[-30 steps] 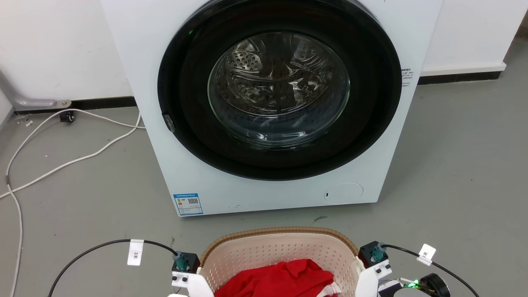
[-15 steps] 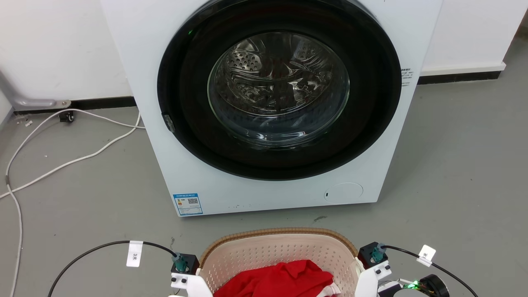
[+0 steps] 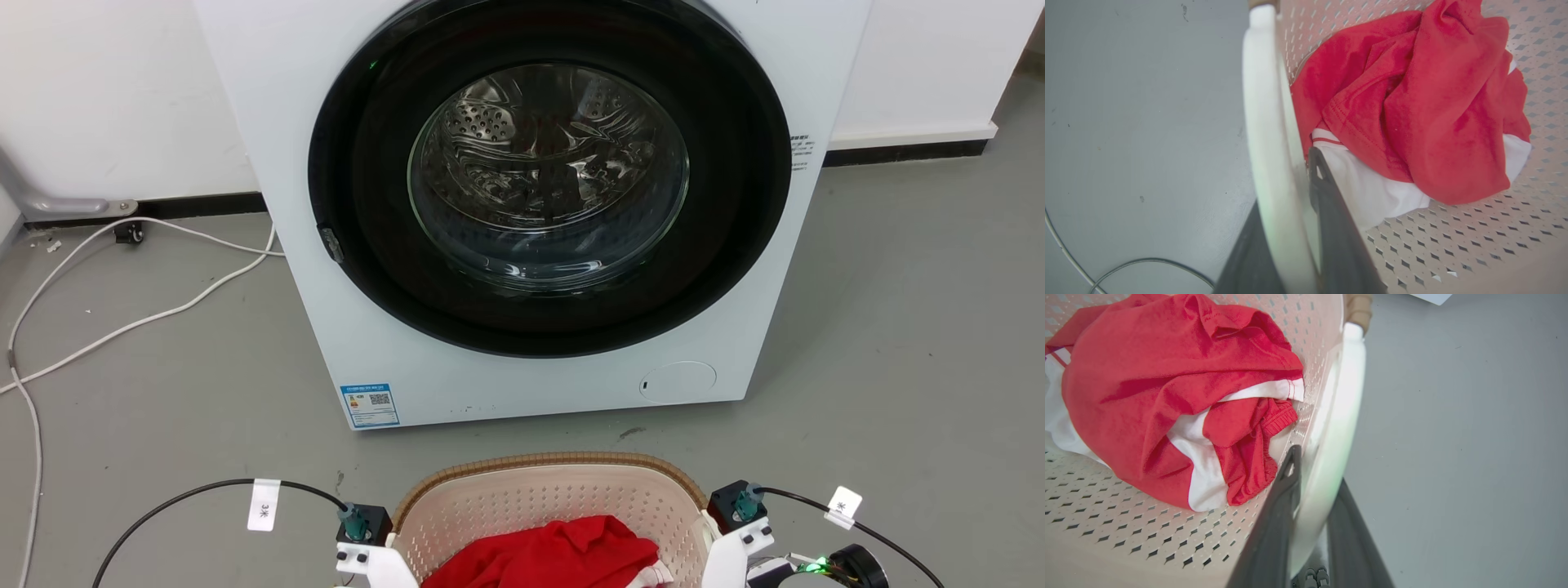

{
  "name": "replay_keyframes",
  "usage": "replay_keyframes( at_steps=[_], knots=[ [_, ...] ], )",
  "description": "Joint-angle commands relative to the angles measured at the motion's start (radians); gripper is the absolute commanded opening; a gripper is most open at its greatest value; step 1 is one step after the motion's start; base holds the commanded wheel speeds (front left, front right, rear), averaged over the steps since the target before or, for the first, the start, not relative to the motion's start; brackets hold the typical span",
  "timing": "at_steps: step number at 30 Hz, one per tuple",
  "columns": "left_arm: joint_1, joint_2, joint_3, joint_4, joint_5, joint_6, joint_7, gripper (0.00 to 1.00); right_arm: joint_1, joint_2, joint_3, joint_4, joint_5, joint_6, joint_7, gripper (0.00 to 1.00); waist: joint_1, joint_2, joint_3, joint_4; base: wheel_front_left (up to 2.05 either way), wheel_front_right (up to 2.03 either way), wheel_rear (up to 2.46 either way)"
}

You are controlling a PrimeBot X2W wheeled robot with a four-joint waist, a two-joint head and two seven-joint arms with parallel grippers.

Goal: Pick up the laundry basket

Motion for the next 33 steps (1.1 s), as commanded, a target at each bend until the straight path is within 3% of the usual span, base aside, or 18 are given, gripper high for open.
replay_keyframes(
  at_steps=[1,33],
  knots=[
    [-0.014,-0.02,-0.007,-0.016,-0.004,-0.018,-0.01,0.0,-0.001,0.024,0.009,-0.01,0.005,0.013,-0.007,0.0,0.0,-0.0001,0.0,0.0,0.0,0.0,0.0],
    [-0.018,-0.013,-0.062,-0.009,-0.058,-0.017,-0.022,0.0,0.007,0.017,0.037,-0.01,0.032,0.013,-0.01,0.0,0.0,-0.0001,0.002,0.0,0.0,0.0,0.0]
  ],
)
